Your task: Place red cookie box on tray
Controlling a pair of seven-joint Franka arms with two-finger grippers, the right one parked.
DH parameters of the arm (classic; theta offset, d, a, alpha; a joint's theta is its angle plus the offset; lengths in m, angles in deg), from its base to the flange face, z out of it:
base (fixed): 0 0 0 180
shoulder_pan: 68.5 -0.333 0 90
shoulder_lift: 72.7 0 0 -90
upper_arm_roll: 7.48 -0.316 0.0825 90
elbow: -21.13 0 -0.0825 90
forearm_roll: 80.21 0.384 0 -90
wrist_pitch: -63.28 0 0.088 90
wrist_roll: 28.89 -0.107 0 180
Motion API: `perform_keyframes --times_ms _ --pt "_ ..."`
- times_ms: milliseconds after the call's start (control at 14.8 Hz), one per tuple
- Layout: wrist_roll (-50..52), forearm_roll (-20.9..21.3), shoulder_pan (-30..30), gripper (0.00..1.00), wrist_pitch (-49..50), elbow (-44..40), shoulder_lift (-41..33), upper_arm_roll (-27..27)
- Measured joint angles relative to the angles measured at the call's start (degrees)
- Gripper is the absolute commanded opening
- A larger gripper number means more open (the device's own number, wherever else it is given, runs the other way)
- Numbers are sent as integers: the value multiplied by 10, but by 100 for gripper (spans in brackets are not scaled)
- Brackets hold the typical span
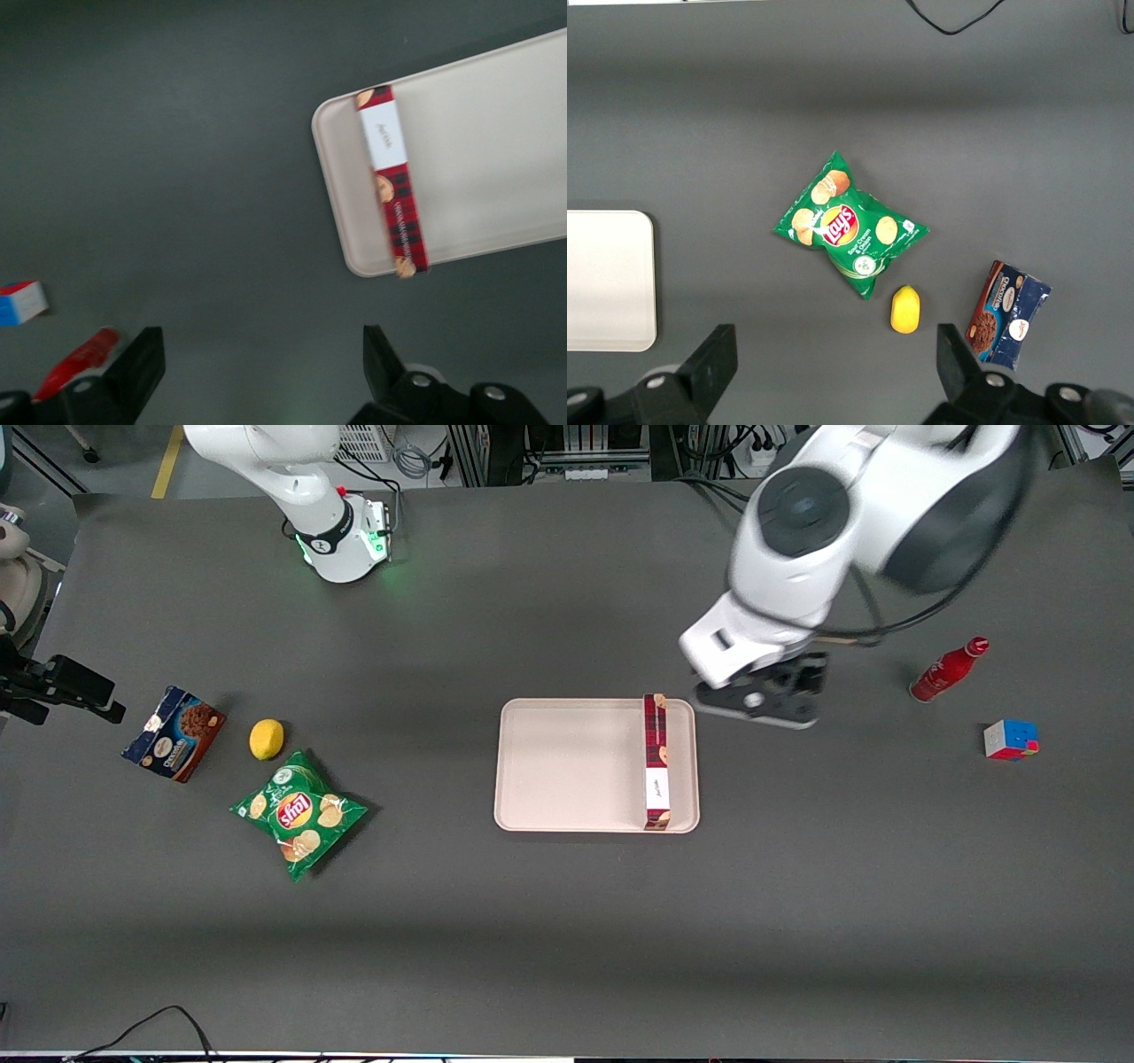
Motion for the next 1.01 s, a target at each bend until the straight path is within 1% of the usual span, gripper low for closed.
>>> perform_keyframes --times_ms 135,203,338,473,608,743,878,1013 --pt "-81 -15 -15 100 61 -46 -13 -31" --pt "-118 -24 -21 100 74 -56 -23 -57" --pt "-183 -51 -29 100 85 -60 -47 -120" --pt "-209 -80 -33 100 82 -45 -72 -174" --pt "-215 -97 -34 100 44 3 -102 -210" --pt "-217 -118 -34 100 -33 83 -132 -236" --pt "-218 -130 -34 100 -83 142 -148 -246" --pt "-218 -134 -33 100 -100 162 -149 -246"
